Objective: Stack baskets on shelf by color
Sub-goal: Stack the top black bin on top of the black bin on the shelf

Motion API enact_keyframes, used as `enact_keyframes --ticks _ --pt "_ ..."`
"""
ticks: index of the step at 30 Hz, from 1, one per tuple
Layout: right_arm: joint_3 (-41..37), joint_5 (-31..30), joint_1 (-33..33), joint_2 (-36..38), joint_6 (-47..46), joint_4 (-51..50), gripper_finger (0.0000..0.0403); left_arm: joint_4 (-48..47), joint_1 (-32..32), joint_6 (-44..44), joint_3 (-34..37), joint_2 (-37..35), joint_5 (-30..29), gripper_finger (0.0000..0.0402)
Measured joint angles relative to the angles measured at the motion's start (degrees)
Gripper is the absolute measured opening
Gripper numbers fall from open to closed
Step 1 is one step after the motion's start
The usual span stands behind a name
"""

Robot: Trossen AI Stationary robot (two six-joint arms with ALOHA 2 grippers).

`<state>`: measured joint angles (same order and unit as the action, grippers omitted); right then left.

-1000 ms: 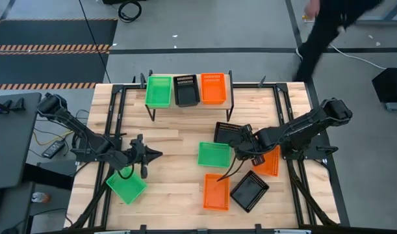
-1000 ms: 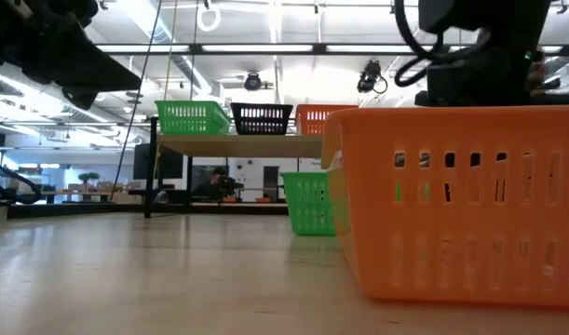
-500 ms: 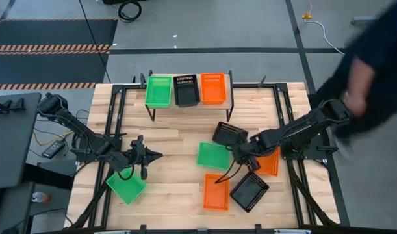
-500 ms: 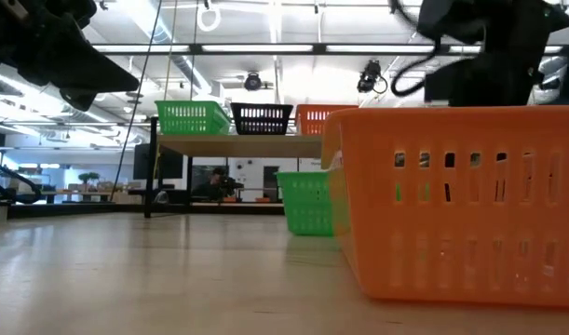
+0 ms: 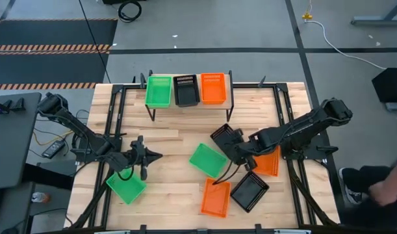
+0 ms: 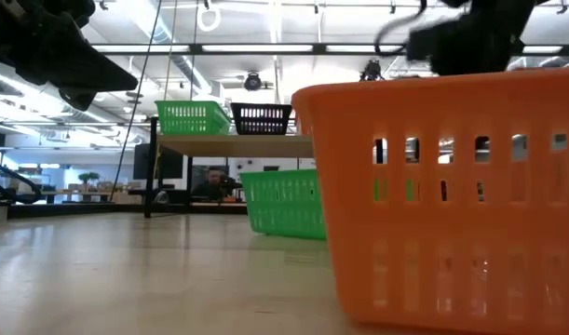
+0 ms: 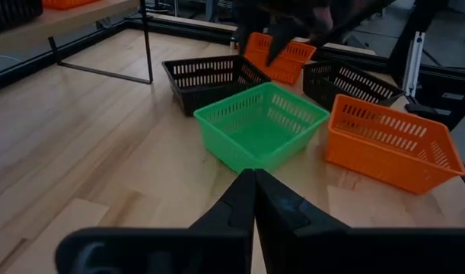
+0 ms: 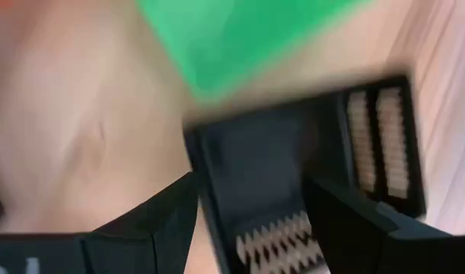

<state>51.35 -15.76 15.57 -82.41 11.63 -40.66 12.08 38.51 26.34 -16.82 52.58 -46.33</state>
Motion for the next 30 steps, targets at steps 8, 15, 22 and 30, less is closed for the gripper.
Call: enact_keyframes --ticks 8,15,22,30 --pt "-2.55 3.12 -1.88 0.0 -3.79 -2.06 0.0241 0.02 0.32 0.03 0.0 0.0 -0.07 0.0017" --pt "-7.28 3.6 -1.88 0.0 -3.55 0.59 0.0201 0.0 0.32 0.03 0.0 0.0 -0.13 0.0013" --pt "-8.45 3.35 -1.89 0.0 -2.49 3.59 0.0098 0.0 0.32 0.06 0.0 0.0 -0.17 0.0016" --pt "-5.97 3.2 -1.06 0.0 -3.17 2.8 0.0022 0.02 0.32 0.08 0.0 0.0 -0.41 0.0013"
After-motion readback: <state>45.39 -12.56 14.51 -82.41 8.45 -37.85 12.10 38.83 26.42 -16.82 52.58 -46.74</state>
